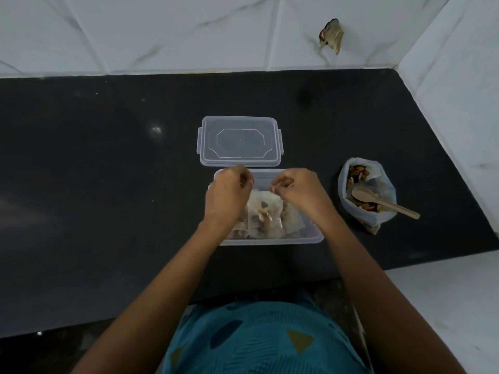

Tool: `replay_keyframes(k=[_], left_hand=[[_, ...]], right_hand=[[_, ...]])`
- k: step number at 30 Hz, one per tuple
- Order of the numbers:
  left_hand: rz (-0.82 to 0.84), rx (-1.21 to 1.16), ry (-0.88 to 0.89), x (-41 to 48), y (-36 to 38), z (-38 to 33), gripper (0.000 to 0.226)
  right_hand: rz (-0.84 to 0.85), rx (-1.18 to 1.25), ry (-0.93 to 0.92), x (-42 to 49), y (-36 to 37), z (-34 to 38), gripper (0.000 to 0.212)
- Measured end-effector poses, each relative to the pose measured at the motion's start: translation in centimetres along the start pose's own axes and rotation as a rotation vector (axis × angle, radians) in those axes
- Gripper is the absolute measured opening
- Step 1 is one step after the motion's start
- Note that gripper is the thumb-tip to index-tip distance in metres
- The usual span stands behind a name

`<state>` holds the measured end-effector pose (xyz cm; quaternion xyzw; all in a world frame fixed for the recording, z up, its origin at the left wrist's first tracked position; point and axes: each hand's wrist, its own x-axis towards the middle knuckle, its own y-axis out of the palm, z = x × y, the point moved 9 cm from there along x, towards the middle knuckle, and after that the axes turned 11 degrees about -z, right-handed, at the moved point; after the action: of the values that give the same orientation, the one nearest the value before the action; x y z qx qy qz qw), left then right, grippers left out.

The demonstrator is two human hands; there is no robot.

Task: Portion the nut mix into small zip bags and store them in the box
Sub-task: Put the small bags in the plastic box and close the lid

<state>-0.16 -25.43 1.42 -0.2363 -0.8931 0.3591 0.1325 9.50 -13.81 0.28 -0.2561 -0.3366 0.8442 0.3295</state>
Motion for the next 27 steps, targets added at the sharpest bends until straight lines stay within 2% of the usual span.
replay_keyframes(k=[4,7,10,14,18,22,27], left_hand=[[-0.145,-0.034,-0.025,3.6,-1.9,1.0,0.013],[-0.206,0.069,-0.006,6.9,-1.9,2.6,0.027],[-0.162,0.242,0.028,9.6,-0.2,4.7,0.046],[0.016,0.373,-0.045,11.7,2.7,8.3,0.062],[0.123,0.293,-0.115,11.9,4.5,9.7,0.060],[0.092,0.240,-0.163,11.8,4.9,9.8,0.051],[0.007,0.202,-0.164,12.4,3.5,9.3,0.033]], right_hand=[[-0.074,0.078,-0.015,3.5,-1.8,1.8,0.010],[-0.094,0.073,0.020,7.1,-1.7,1.7,0.014],[-0.110,0.039,0.082,10.3,-0.6,0.5,0.022],[-0.094,-0.067,0.132,13.5,0.9,-0.9,0.031],[-0.081,-0.152,0.202,15.4,1.8,-2.2,0.051],[-0.068,-0.197,0.201,16.2,2.4,-2.3,0.041],[-0.095,-0.089,0.254,16.0,2.2,-2.6,0.028]])
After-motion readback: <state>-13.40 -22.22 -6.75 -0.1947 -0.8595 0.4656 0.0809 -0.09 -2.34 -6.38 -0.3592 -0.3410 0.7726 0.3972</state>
